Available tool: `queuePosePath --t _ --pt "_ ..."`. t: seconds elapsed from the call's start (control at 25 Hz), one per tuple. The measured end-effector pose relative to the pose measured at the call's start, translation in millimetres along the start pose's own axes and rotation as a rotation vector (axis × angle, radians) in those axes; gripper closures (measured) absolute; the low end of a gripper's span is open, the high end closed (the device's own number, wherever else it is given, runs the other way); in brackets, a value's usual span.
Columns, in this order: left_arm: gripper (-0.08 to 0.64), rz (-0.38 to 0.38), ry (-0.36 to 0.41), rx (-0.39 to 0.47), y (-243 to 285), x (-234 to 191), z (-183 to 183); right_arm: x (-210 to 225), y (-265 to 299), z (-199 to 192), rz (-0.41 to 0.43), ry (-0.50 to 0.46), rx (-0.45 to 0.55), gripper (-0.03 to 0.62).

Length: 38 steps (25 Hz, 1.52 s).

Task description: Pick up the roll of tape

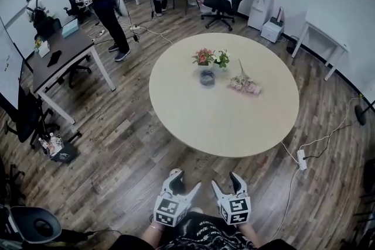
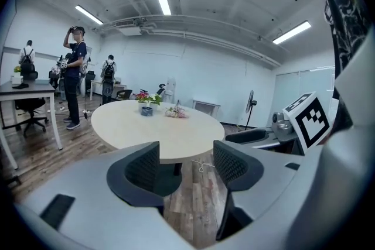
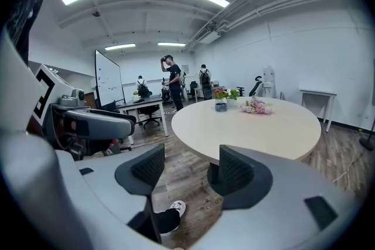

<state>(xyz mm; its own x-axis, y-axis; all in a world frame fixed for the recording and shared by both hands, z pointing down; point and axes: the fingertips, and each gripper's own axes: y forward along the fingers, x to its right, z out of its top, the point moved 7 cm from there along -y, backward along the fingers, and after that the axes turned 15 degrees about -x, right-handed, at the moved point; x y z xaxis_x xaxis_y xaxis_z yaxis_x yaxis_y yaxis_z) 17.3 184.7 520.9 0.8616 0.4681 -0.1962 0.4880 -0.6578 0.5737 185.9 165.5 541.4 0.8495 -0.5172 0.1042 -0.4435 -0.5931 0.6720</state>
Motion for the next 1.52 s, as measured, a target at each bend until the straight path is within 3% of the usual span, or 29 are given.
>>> queuePosePath --t 0.12,0.32,0.92,1.16,1.52 --pt "0.258 -0.021 0.041 -0.017 13.7 -14.9 12.7 3.9 19.3 13.6 -0.001 0.011 -0.019 0.308" --pt "0.253 -0.049 0.026 -0.028 44.8 -61.1 41.5 13.9 61.8 53.0 -0.008 0.021 -0.025 0.308" --pt "0.253 -0.140 0.106 -0.052 124.0 -220.0 133.0 20.5 191.0 181.5 -0.084 0.087 -0.015 0.311" --pt "0.253 -0.209 0.159 -0.052 147.9 -255.1 152.5 16.3 224.3 208.1 -0.107 0.099 -0.022 0.311" --pt "0.253 -0.215 0.121 -0.018 154.6 -279.6 176.3 23.1 236.3 234.4 -0.107 0.125 -0.016 0.314"
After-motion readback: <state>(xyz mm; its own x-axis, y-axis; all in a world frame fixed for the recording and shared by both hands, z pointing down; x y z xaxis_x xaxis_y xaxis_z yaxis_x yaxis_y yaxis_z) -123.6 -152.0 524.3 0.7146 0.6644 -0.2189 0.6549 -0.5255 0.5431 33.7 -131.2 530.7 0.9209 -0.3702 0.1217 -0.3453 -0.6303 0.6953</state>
